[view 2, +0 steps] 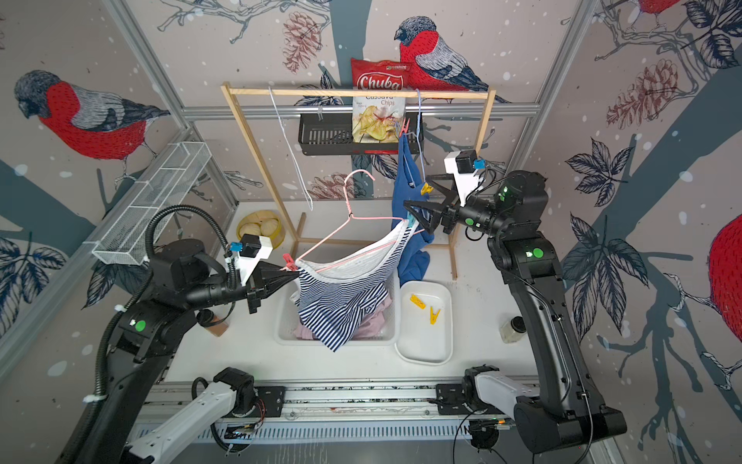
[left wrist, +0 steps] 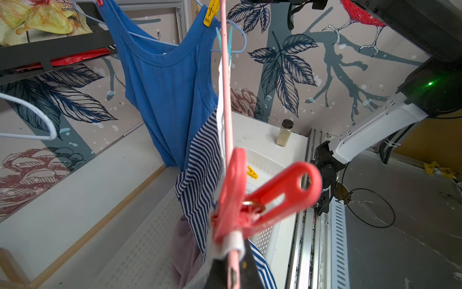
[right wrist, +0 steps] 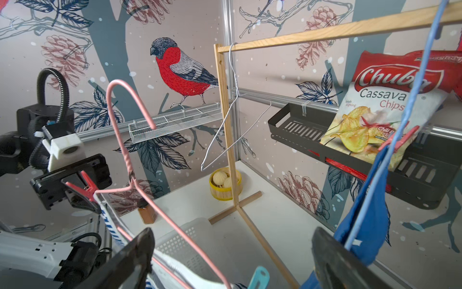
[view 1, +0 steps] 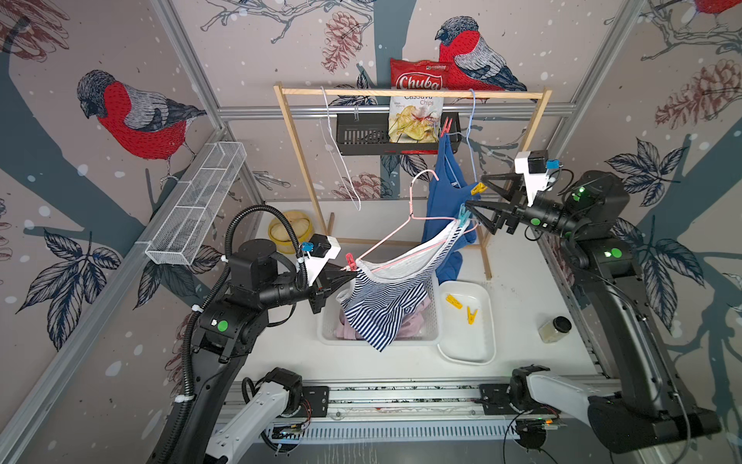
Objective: Remove the clothespins securing tank tops to the hanger
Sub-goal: Pick up the hanger from the clothesline, then remove the clothespin from the hanger.
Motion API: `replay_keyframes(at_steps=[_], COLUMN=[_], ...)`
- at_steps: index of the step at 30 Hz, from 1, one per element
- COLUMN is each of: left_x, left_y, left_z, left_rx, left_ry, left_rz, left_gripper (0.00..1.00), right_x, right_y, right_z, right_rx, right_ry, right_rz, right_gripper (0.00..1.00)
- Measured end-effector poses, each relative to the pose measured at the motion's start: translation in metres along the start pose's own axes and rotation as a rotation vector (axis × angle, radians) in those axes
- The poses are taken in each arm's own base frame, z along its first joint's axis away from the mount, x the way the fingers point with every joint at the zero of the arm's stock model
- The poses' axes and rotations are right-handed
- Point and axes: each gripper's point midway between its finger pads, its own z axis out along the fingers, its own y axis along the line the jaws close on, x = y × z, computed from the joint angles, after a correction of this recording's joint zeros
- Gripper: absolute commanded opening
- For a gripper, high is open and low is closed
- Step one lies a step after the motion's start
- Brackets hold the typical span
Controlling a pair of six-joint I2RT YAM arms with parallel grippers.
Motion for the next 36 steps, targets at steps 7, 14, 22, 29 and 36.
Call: replay_keyframes(at_steps=[7,14,22,29,36], left_x=[-0.005,-0.017,-0.016,-0.015,-0.014], left_y=[-0.010,-0.025,-0.033,-0.035,-0.032], left_z=[0.000,-0.006,-0.009,-0.009,-0.006], left_rx=[0.108,0.177,0.202,0.214,0.218], left_ry=[-0.045,-0.084,-0.094,-0.095,-0.089], left_rz=[0.015,0.067,0.085,0.083,0.073], left_gripper=[0.00,0.00,0.00,0.00,0.00], right_x=[0.006,0.016,0.013,0.019,0.019], right_y=[0.015,0.036,0.050,0.049,0.054], right_z=[-0.026,-0.035,-0.050,-0.060,-0.062], right_rx=[-0.052,-0.139,-0.187,-0.228,-0.282], right_ry=[-0.017,-0.012,-0.019,-0.011,-0.011], right_rz=[-0.018,-0.005,-0.022,0.020,0.020], right_gripper=[0.99,0.97,0.90,0.85,0.78])
